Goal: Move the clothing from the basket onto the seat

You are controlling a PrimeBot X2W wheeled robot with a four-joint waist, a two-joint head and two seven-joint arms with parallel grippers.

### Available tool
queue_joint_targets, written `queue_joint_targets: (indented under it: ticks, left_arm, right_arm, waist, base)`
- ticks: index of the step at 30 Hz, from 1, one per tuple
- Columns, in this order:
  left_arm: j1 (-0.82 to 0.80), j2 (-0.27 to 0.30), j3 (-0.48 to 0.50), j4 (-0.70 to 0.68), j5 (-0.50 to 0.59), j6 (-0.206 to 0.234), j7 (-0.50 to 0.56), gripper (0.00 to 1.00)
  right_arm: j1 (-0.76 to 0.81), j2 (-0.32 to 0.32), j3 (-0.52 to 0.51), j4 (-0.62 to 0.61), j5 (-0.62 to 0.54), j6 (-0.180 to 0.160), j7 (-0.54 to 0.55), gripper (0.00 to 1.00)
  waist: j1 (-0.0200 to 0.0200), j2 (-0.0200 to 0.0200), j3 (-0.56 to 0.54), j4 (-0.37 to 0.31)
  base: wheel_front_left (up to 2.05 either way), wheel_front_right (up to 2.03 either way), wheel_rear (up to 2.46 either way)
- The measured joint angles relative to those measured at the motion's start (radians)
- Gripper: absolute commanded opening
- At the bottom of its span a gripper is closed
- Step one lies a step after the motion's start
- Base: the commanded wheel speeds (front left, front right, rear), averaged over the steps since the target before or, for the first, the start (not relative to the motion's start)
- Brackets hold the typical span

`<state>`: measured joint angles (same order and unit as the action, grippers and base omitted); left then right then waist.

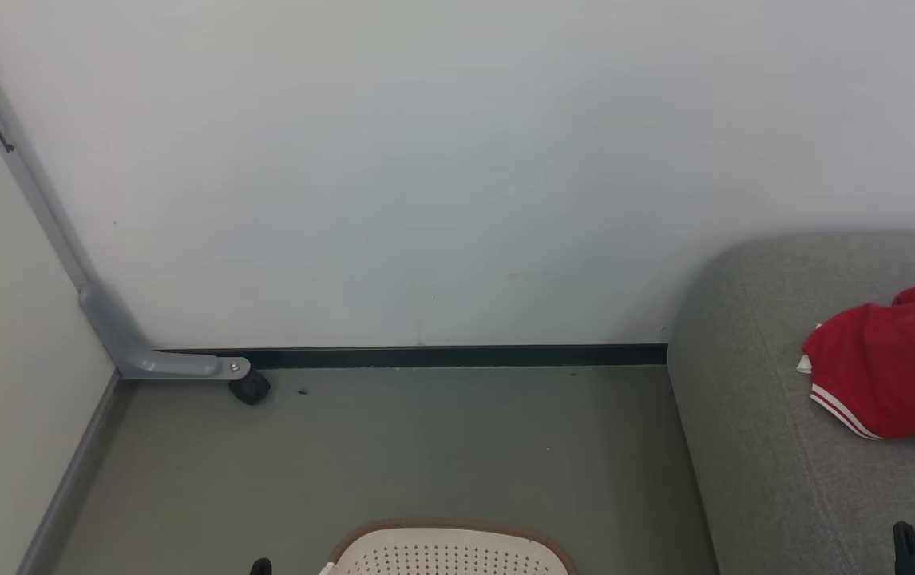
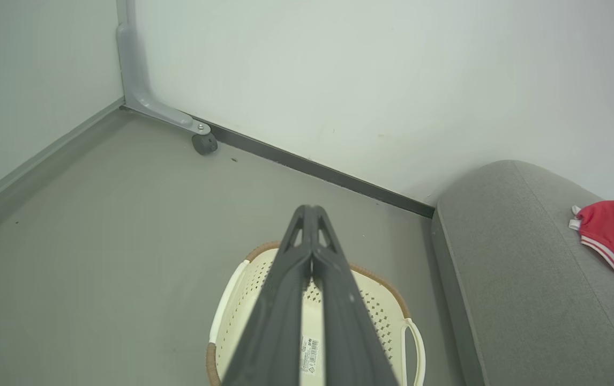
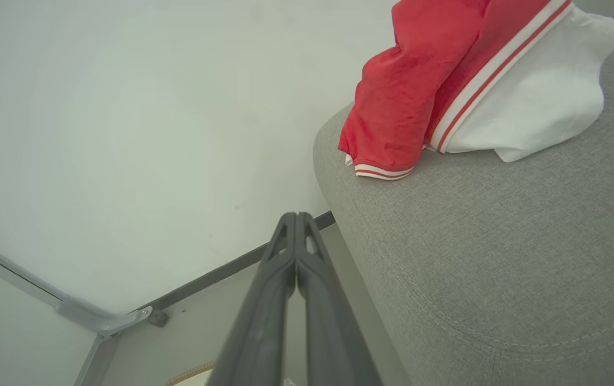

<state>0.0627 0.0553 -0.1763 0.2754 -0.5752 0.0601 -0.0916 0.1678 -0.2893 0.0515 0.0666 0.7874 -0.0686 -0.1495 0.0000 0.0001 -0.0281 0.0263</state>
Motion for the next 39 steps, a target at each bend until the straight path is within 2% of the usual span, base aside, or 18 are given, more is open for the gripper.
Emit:
queue_joint_targets:
  ticks: [39]
  left_arm:
    - [-0.065, -0.006, 0.141, 0.011, -0.553, -0.097, 0.116, 0.00]
  right_arm:
    - [-0.127, 0.134, -0.102, 0.128, 0.438, 0.096, 0.141, 0.00]
  waist:
    - [0.0000, 0.0000, 0.016, -0.014]
  base:
    - [0.00, 0.00, 0.00]
